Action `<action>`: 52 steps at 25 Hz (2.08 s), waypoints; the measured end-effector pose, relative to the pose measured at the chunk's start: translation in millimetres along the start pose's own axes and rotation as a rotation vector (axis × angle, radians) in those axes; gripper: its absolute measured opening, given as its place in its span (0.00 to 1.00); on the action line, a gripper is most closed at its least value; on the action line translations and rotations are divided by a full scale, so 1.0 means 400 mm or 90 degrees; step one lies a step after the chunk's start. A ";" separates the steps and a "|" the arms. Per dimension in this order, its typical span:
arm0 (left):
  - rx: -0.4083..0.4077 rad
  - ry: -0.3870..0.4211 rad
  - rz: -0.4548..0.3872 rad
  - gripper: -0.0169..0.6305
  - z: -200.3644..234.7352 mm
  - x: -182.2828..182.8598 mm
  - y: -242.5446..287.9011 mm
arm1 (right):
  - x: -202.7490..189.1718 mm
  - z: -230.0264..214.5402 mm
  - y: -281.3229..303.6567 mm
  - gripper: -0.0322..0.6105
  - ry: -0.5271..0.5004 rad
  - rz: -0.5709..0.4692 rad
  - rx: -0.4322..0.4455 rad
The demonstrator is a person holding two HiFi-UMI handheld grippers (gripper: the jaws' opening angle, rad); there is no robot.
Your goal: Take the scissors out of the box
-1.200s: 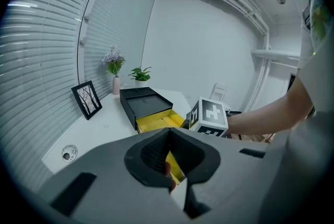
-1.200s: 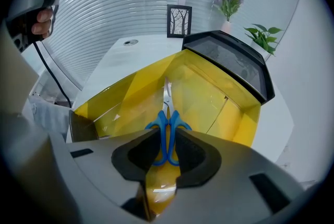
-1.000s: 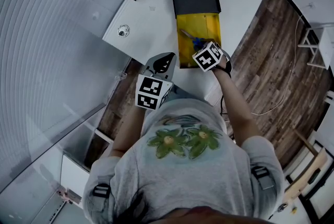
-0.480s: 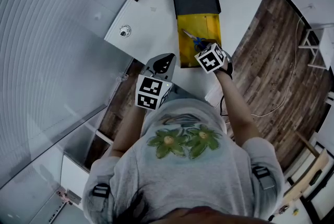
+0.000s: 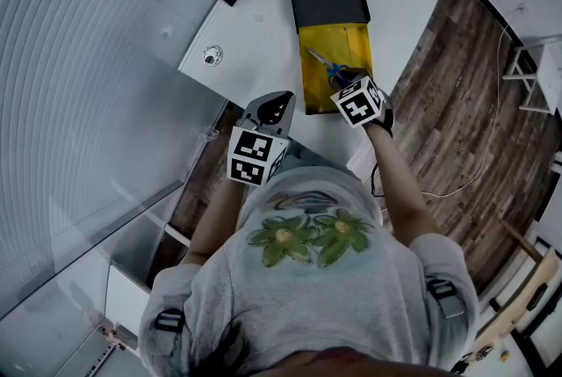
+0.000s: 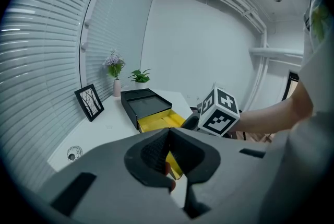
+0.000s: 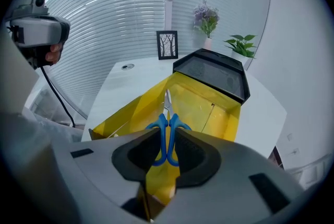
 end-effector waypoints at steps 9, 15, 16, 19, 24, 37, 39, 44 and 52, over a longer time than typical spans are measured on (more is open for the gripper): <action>-0.007 0.002 -0.004 0.04 0.001 -0.003 -0.015 | 0.009 0.020 -0.039 0.18 0.022 -0.037 -0.010; -0.009 0.001 -0.008 0.04 -0.001 -0.004 -0.020 | 0.025 0.029 -0.071 0.18 0.018 -0.066 -0.016; -0.009 0.001 -0.008 0.04 -0.001 -0.004 -0.021 | 0.028 0.032 -0.077 0.18 0.014 -0.070 -0.017; -0.009 0.001 -0.010 0.04 -0.001 -0.002 -0.023 | 0.038 0.040 -0.096 0.18 0.005 -0.080 -0.020; -0.011 0.003 -0.013 0.04 0.004 0.002 -0.023 | 0.062 0.053 -0.132 0.18 -0.001 -0.104 -0.032; -0.011 0.011 -0.018 0.04 0.011 0.015 -0.027 | 0.091 0.087 -0.221 0.18 0.017 -0.179 -0.042; -0.010 0.008 -0.016 0.04 0.012 0.013 -0.029 | 0.094 0.098 -0.233 0.18 0.014 -0.185 -0.039; -0.009 0.002 -0.020 0.04 0.008 0.016 -0.033 | 0.099 0.122 -0.272 0.18 0.009 -0.205 -0.032; -0.007 0.016 -0.018 0.04 0.013 0.017 -0.043 | 0.115 0.143 -0.313 0.18 0.007 -0.238 -0.037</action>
Point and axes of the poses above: the fingertips, and each gripper's own axes: y forward along the fingers, z to its left, x out of its top, the point moved 1 cm from there along -y, backward along the fingers, and after that the axes turned 10 degrees about x, right-handed, at the moved point
